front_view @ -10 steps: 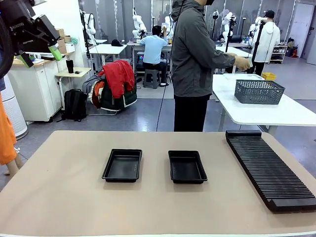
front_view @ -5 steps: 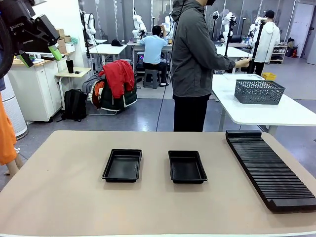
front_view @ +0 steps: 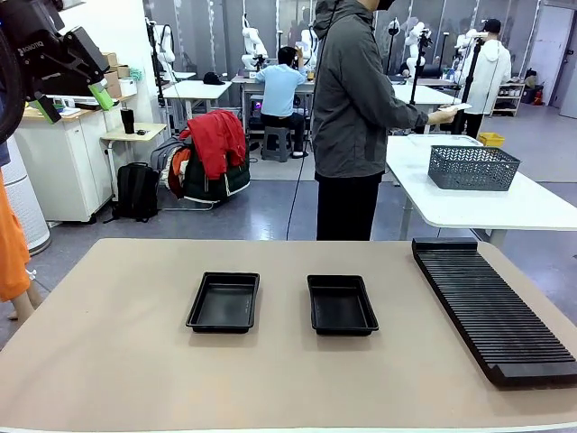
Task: Inspect and transfer BCBs to ESD trays.
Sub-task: Pick up the Blank PCB from the PCB Rack and place it in the left ESD tray.
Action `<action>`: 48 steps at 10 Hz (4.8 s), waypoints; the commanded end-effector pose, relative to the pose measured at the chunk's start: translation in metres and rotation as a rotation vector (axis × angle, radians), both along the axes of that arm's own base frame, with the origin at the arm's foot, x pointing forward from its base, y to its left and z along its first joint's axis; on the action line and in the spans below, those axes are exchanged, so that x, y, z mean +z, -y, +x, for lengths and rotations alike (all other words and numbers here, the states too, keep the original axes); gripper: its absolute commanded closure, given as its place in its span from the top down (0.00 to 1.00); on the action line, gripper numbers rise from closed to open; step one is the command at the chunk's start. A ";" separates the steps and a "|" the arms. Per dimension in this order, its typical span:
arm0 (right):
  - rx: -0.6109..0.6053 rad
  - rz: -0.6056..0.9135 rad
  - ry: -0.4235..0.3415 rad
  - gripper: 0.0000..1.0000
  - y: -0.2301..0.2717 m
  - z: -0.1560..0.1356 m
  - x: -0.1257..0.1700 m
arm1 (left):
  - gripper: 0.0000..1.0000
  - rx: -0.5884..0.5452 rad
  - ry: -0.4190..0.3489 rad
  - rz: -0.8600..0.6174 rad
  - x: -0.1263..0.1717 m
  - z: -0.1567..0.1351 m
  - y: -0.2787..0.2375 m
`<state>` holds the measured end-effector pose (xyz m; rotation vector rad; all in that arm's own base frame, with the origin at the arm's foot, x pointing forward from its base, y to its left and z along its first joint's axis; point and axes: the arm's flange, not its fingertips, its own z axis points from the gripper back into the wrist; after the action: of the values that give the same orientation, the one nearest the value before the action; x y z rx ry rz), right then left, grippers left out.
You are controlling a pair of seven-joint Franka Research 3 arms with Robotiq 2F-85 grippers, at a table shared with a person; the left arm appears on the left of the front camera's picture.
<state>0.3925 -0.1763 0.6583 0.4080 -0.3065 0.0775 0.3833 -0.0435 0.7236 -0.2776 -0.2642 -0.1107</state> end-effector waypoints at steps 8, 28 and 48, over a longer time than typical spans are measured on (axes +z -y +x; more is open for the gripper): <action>0.002 0.002 0.001 1.00 -0.001 -0.003 -0.001 | 1.00 0.087 -0.075 -0.138 -0.014 0.011 -0.023; 0.002 0.002 0.001 1.00 -0.001 -0.003 -0.001 | 1.00 0.098 -0.075 -0.137 -0.016 0.016 -0.035; 0.028 -0.060 0.036 1.00 -0.010 0.004 -0.002 | 1.00 0.098 -0.075 -0.137 -0.016 0.016 -0.035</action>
<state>0.3951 -0.1721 0.6596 0.3957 -0.3122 0.0901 0.3997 -0.0094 0.7082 -0.4011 -0.2101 0.0127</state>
